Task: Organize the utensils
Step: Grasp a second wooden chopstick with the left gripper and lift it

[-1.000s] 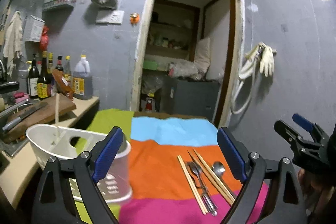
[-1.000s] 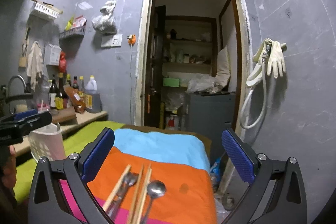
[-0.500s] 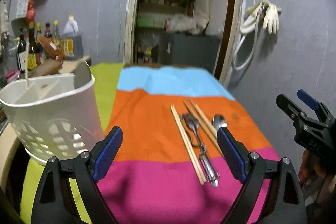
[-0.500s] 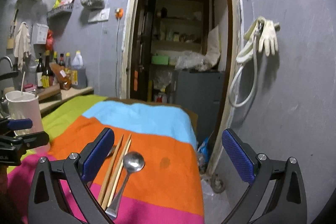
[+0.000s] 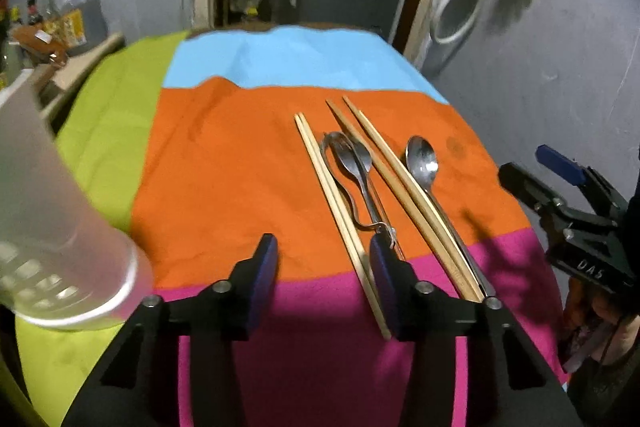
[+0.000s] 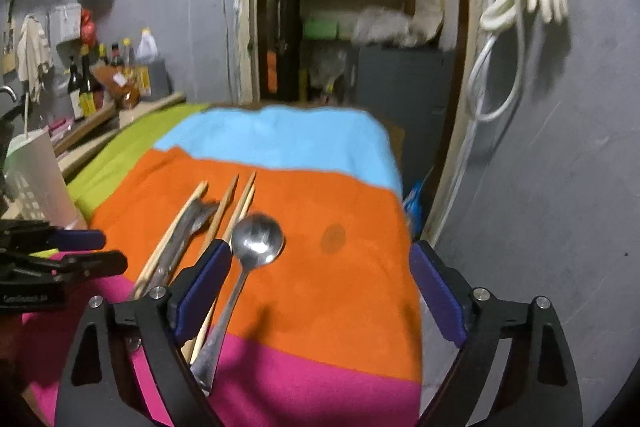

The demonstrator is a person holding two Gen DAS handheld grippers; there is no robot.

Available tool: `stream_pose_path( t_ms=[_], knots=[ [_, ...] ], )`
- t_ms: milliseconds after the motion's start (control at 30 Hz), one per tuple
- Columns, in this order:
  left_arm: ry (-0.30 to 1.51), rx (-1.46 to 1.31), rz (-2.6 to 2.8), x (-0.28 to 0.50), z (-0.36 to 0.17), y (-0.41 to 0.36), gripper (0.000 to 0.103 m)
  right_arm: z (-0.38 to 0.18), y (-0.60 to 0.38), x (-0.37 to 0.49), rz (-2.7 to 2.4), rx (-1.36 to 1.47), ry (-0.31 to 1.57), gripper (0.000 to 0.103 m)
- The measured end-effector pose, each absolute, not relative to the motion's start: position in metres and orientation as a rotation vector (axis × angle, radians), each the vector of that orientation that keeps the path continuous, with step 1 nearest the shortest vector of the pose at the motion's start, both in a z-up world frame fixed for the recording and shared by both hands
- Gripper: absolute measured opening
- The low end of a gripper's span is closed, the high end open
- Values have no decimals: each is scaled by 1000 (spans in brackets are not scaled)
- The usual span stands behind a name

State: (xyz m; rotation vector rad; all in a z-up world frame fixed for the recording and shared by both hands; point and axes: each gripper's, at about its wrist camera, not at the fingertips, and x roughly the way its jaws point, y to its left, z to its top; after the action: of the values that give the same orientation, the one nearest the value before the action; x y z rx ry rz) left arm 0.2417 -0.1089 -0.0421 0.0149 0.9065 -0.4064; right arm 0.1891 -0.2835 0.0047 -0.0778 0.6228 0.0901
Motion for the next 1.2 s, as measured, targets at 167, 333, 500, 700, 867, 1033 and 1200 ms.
stream_pose_path(
  t_ms=[167, 333, 500, 700, 867, 1033, 1200],
  knots=[
    [971, 32, -407, 259, -52, -113, 29, -10, -276, 206, 118, -113, 748, 78],
    [990, 11, -408, 272, -55, -111, 29, -22, -270, 216, 137, -138, 825, 77],
    [977, 30, -403, 280, -54, -114, 28, -28, -267, 225, 161, -147, 871, 77],
    [995, 23, -389, 294, -53, -117, 22, -31, -262, 233, 177, -168, 892, 76],
    [1022, -8, -416, 305, -54, -113, 21, -31, -261, 237, 182, -163, 899, 75],
    [1021, -17, -404, 317, -52, -120, 18, -32, -264, 243, 191, -132, 910, 75],
    [1045, -22, -423, 329, -54, -124, 17, -33, -263, 245, 185, -130, 911, 74]
  ],
)
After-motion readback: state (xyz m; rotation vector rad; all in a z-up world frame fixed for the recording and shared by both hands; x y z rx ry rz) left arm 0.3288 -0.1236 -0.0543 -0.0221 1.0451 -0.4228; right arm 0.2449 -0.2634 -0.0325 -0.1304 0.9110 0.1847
